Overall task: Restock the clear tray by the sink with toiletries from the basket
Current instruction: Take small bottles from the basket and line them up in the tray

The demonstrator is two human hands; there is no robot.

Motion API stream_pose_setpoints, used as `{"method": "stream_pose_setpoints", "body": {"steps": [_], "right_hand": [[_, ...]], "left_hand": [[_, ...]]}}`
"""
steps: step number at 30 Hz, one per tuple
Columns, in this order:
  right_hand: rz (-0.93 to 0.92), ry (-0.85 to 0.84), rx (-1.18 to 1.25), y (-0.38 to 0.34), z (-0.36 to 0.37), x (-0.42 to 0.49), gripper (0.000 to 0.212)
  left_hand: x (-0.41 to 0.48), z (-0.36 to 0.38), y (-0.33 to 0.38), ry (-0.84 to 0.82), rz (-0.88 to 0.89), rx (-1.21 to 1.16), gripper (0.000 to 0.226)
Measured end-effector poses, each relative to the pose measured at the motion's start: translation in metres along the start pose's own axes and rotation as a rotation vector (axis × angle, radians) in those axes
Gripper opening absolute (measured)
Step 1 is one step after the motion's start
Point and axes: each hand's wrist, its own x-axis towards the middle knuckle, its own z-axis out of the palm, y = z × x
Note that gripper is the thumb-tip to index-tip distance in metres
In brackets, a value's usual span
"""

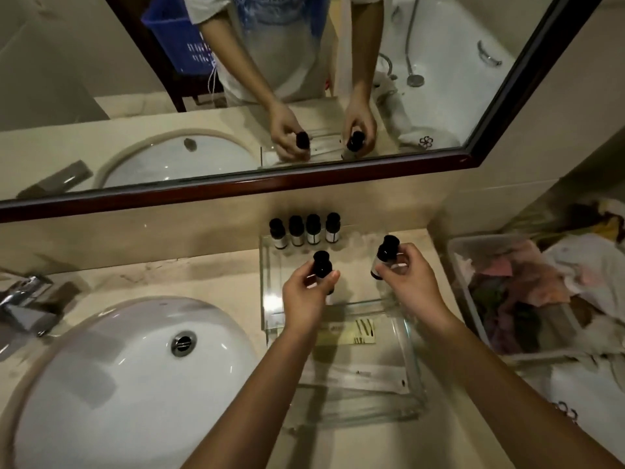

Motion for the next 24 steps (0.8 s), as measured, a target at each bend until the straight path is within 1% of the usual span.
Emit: {"method": "stream_pose_setpoints", "body": {"steps": [4, 8, 12, 17, 24], "right_hand": [[-0.052, 0.031, -0.033, 0.006, 0.008, 0.046, 0.025], [-0.088, 0.032, -0.072, 0.010, 0.009, 0.073, 0.023], [-0.127, 0.027, -0.123, 0.016, 0.007, 0.084, 0.024], [-0.133, 0.004, -0.138, 0.022, 0.004, 0.093, 0.023], [-0.147, -0.049, -0.103, 0.027, 0.007, 0.093, 0.018]], "left_hand": [[0.025, 0.050, -0.007, 0.122, 0.068, -0.019, 0.043], [0.044, 0.081, -0.009, 0.136, 0.068, -0.030, 0.043], [0.057, 0.098, -0.015, 0.187, 0.054, -0.055, 0.041], [0.062, 0.112, -0.019, 0.272, 0.079, -0.014, 0.037], [0.074, 0.122, -0.020, 0.296, 0.126, 0.061, 0.037]]}}
